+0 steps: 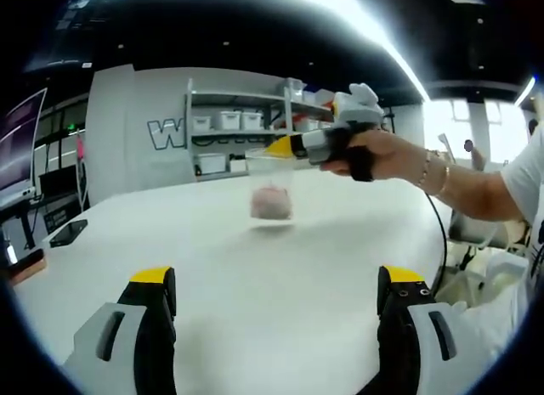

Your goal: Open the resealable bag by pulling the two sides of the seal apart until the entire bag opening is separated and visibly accessible.

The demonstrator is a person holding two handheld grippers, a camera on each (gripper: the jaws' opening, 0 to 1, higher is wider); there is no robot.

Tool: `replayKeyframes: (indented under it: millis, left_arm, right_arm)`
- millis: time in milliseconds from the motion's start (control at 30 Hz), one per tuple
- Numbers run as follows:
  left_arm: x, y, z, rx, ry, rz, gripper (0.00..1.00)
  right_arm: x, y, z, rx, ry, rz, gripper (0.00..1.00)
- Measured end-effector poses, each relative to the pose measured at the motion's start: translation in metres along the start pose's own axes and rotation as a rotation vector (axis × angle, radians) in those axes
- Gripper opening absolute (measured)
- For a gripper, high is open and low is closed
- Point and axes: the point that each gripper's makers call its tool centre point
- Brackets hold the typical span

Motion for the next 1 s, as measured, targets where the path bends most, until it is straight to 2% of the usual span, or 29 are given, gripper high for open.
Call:
replayKeyframes:
  millis: [1000]
  left_arm:
    - [-0.001, -0.003, -0.001, -0.008, 0.008, -0.003, 0.98]
  right_arm:
    - [0.046, 0.030, 0.004, -0.022, -0.050, 0.069, 0.00]
Point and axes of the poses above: the point that each gripper's makers call its tool centre point, and the gripper's own axes: x roughly forward along the fingers, y roughly to its right, z roughly out of its underside, and after that the axes turned 7 degrees about -x, right-handed
